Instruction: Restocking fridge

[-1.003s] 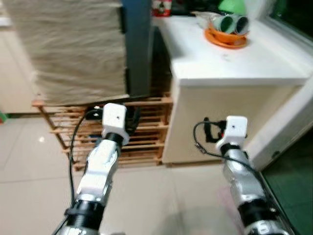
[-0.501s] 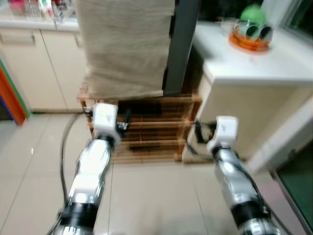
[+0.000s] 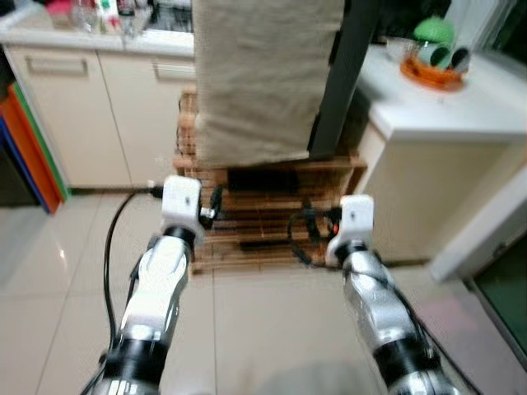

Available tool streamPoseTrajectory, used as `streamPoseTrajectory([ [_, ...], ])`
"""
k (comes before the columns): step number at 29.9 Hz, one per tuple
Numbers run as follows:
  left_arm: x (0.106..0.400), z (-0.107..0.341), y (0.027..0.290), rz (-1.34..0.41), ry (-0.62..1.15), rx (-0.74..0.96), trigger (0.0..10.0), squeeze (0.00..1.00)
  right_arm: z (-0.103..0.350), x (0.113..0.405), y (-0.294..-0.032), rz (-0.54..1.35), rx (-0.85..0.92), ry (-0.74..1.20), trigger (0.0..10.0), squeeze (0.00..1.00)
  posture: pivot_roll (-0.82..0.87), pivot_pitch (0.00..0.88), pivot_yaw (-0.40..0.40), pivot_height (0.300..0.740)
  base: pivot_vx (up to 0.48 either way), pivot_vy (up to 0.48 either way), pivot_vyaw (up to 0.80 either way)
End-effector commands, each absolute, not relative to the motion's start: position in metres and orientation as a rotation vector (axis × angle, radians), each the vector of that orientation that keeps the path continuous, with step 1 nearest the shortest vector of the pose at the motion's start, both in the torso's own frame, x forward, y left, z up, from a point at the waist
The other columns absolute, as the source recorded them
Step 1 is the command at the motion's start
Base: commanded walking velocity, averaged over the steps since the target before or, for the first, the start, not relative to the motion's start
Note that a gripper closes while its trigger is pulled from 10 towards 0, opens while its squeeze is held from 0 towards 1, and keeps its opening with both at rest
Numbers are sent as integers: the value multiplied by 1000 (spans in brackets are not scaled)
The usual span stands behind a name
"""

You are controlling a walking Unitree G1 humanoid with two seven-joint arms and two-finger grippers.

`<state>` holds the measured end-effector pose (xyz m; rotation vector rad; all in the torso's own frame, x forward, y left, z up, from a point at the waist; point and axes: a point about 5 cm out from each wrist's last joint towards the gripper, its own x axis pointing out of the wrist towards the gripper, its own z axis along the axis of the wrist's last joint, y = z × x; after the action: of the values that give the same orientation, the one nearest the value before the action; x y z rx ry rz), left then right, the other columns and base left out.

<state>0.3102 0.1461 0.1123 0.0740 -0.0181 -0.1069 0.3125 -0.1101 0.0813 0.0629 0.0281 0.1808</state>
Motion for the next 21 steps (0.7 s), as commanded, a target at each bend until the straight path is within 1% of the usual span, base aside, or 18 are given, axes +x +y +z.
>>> streamPoseTrajectory([
  [1,314,110,134,-116,15,16,10000,0,80,314,-121,143,99,50,10000,0,-1,0,-55,740,458,0,0],
  [2,315,107,130,-117,40,-9,10000,0,82,314,-116,181,87,45,10000,0,-3,0,-56,740,454,0,0],
  [7,314,104,123,-142,51,2,10000,0,85,313,-109,217,67,26,10000,0,-7,0,-62,740,454,0,0],
  [13,316,108,127,-122,34,27,10000,0,86,316,-115,206,59,23,10000,0,-7,0,-63,740,454,0,0],
  [21,319,115,130,-115,1,43,10000,0,86,316,-115,204,61,21,10000,0,-7,0,-62,740,452,0,0],
])
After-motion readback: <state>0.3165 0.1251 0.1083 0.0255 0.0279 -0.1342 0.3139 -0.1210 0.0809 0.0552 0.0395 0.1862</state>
